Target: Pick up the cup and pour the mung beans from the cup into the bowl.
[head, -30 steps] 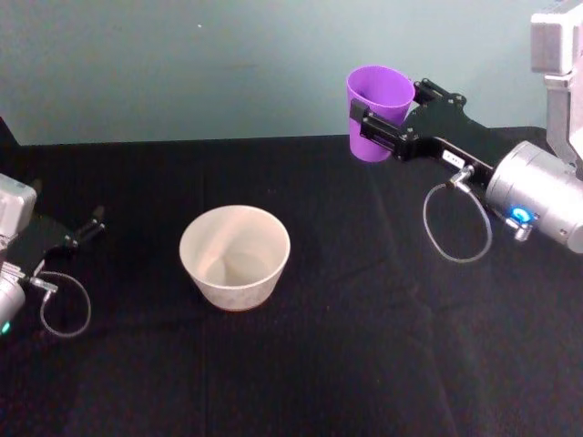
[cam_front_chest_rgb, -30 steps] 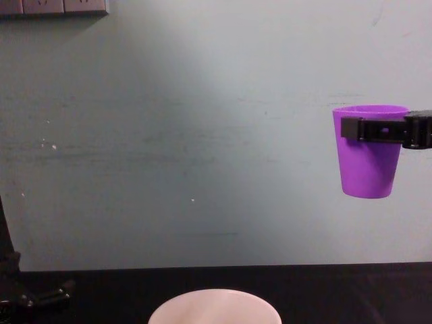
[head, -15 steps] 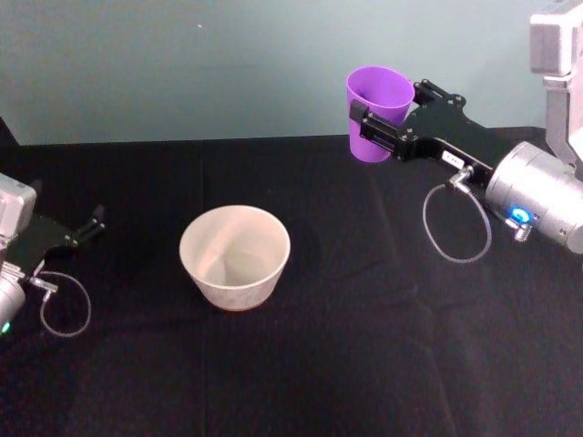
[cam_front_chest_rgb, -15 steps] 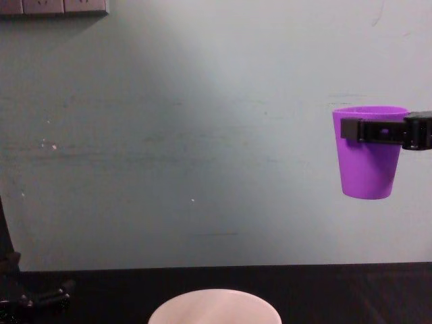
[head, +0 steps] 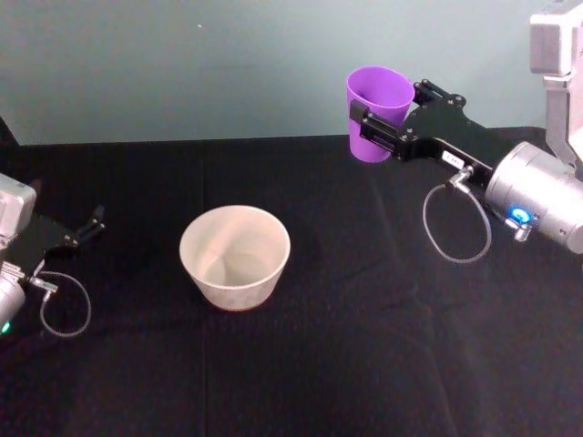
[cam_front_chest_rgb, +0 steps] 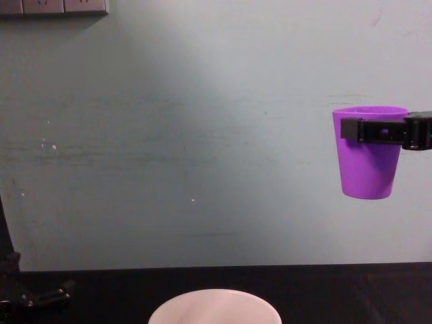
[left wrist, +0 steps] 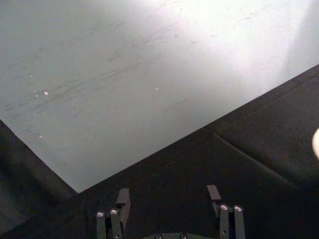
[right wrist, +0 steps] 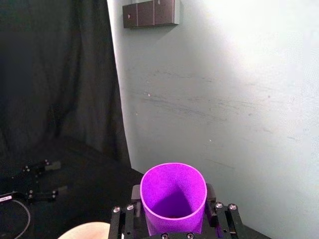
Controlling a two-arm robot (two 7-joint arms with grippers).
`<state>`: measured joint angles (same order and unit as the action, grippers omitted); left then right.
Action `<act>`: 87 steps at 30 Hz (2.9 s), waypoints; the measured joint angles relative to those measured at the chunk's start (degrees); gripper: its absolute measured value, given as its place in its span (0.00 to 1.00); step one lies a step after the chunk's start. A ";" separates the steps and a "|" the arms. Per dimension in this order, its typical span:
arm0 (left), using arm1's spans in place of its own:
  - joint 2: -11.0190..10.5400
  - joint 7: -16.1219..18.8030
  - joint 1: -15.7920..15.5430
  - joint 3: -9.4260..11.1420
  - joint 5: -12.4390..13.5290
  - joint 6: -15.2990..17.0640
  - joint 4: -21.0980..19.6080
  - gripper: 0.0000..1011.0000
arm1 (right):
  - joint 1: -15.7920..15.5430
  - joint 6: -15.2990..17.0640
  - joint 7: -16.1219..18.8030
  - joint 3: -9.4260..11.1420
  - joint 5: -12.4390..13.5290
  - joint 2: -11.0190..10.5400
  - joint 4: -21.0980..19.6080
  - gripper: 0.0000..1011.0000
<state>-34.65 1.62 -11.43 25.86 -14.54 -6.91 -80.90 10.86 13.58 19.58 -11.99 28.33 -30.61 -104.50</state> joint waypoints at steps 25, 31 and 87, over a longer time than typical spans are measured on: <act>0.00 0.00 0.00 0.00 0.00 0.00 0.00 0.99 | 0.00 0.00 0.00 0.00 0.00 0.00 0.00 0.72; 0.00 0.00 0.00 0.00 0.00 0.00 0.00 0.99 | 0.00 0.00 0.00 0.00 0.00 0.00 0.00 0.72; 0.00 0.00 0.00 0.00 0.00 0.00 0.00 0.99 | 0.00 0.00 0.00 0.00 0.00 0.00 0.00 0.72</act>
<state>-34.64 1.62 -11.43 25.86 -14.55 -6.91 -80.90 10.86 13.58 19.58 -11.99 28.33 -30.61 -104.50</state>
